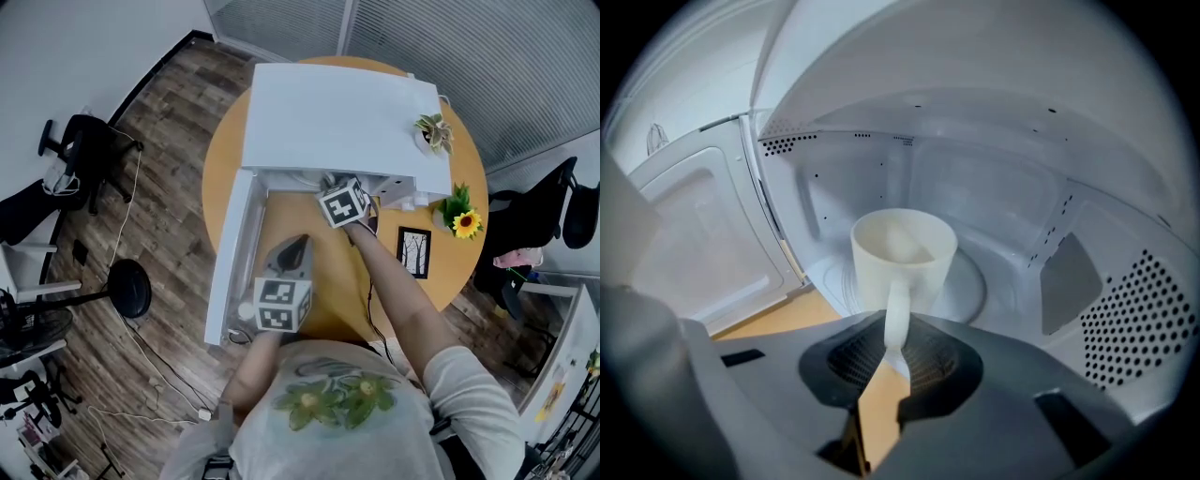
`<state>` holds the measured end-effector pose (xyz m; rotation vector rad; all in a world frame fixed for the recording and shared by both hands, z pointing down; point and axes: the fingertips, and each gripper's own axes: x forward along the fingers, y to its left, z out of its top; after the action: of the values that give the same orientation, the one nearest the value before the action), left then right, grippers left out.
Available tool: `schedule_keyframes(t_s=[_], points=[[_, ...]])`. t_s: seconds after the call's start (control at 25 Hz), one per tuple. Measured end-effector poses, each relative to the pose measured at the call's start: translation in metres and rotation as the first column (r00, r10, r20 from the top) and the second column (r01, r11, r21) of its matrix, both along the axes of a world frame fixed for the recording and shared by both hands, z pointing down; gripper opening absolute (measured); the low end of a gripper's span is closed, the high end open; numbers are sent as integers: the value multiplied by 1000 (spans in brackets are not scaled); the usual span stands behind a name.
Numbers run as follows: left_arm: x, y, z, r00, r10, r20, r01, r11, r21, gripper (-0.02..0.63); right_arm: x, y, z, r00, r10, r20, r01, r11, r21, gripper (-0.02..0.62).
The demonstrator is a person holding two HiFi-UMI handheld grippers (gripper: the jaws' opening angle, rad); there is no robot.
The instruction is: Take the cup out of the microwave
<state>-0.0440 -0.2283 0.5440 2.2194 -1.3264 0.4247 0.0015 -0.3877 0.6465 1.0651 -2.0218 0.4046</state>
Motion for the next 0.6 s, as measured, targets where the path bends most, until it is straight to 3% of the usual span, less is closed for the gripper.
schedule_keyframes(t_s=[0.4,0.6], points=[[4,1,-5,1000,-6,-1,6,1000,8,4,1,12,-21,998,-33,51,30,998,61,58],[5,4,-7,1000,-8,2,8,1000,13,4,5,17,-15,998,-17,55,16,1000,14,60]])
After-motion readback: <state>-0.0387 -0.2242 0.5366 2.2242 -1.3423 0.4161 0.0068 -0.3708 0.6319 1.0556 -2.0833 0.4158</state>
